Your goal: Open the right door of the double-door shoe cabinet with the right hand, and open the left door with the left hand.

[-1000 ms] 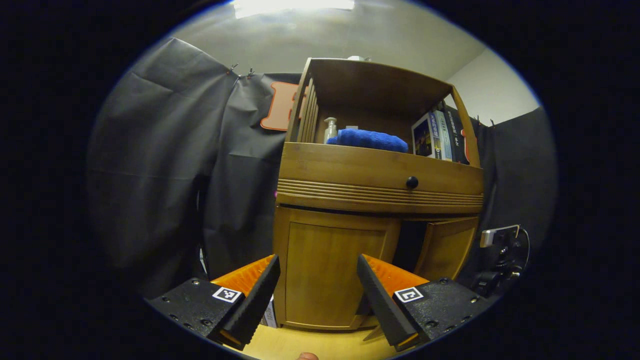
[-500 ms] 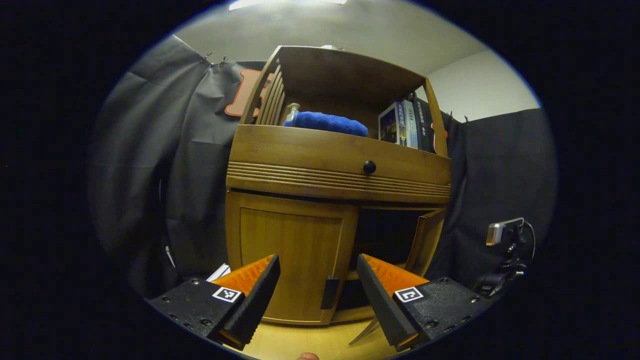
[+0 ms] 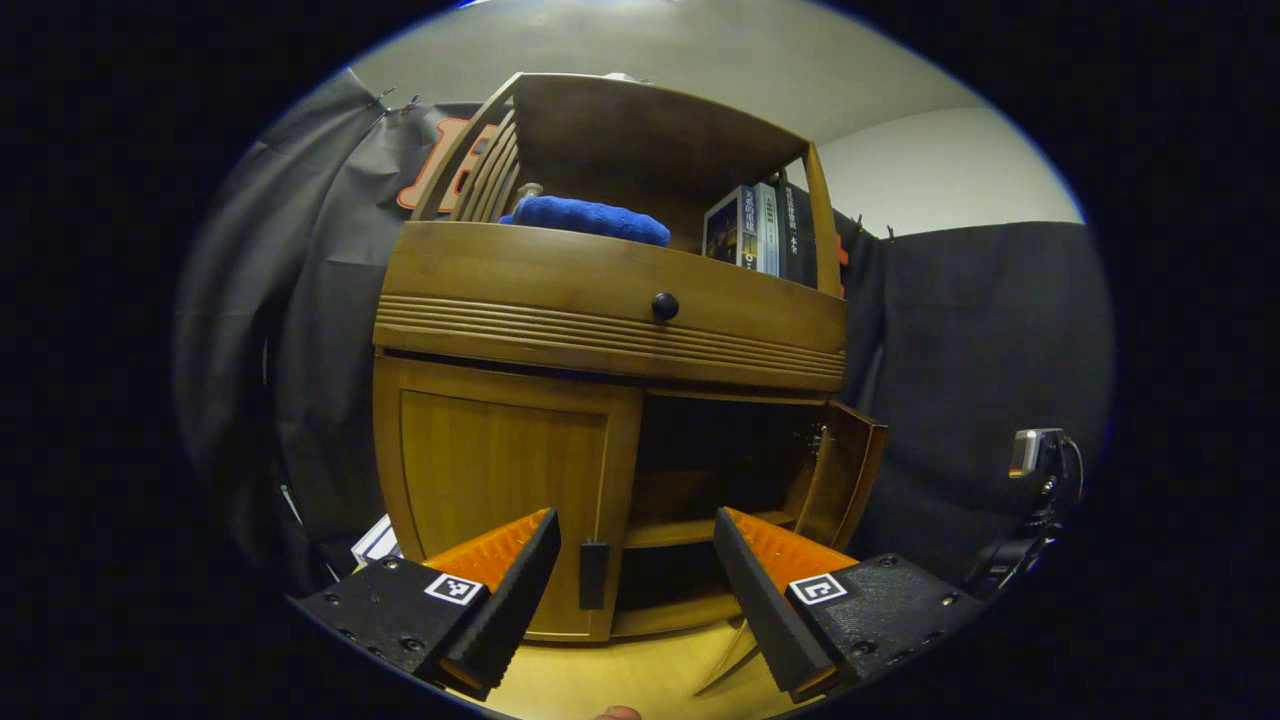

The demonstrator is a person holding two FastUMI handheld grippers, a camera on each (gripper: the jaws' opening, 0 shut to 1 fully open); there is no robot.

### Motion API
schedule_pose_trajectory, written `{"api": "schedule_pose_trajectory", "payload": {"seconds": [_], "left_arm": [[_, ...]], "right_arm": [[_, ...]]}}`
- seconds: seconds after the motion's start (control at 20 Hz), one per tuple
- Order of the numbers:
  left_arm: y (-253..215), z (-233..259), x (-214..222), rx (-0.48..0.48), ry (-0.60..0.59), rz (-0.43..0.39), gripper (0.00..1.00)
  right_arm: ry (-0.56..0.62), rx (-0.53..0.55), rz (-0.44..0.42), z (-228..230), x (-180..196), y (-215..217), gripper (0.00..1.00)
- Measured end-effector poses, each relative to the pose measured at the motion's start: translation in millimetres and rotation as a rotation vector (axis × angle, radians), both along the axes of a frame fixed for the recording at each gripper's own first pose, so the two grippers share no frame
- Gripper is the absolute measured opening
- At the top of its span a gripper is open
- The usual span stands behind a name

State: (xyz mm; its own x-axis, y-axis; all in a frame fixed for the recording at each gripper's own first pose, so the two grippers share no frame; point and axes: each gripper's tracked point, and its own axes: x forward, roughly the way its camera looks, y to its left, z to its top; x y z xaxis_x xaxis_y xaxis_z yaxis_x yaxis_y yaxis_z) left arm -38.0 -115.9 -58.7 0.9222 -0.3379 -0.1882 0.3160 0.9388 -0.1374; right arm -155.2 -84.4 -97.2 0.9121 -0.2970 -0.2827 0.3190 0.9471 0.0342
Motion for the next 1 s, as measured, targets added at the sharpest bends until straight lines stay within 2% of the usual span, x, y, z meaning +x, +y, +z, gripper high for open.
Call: {"api": "schedule_pose_trajectory", "payload": {"seconds": [0.3,0.5,0.7,0.8,0.85,1.0], "left_arm": [[-15.1,-2.5,-6.6,-0.009,0.007,-0.037,0.95],[-16.4,-3.0,-7.0,-0.015,0.012,-0.035,0.95],[-15.9,-4.4,-7.6,-0.015,0.015,-0.027,0.95],[-15.8,-5.1,-7.9,-0.015,0.019,-0.023,0.96],[-16.1,-6.0,-8.3,-0.015,0.02,-0.02,0.96],[-16.9,-7.8,-7.6,-0.014,0.025,-0.017,0.95]], "right_arm": [[0.007,0.008,-0.025,-1.7,-17.4,-24.7,0.26],[0.014,-0.003,-0.07,-2.7,-30.9,-48.3,0.26],[0.008,0.033,-0.126,-0.1,-47.0,-77.9,0.26],[0.004,0.019,-0.184,0.5,-54.7,-99.5,0.03],[0.001,0.012,-0.201,-0.8,-56.9,-112.0,0.06],[-0.02,0.01,-0.25,3.4,-71.6,-139.7,0.06]]}}
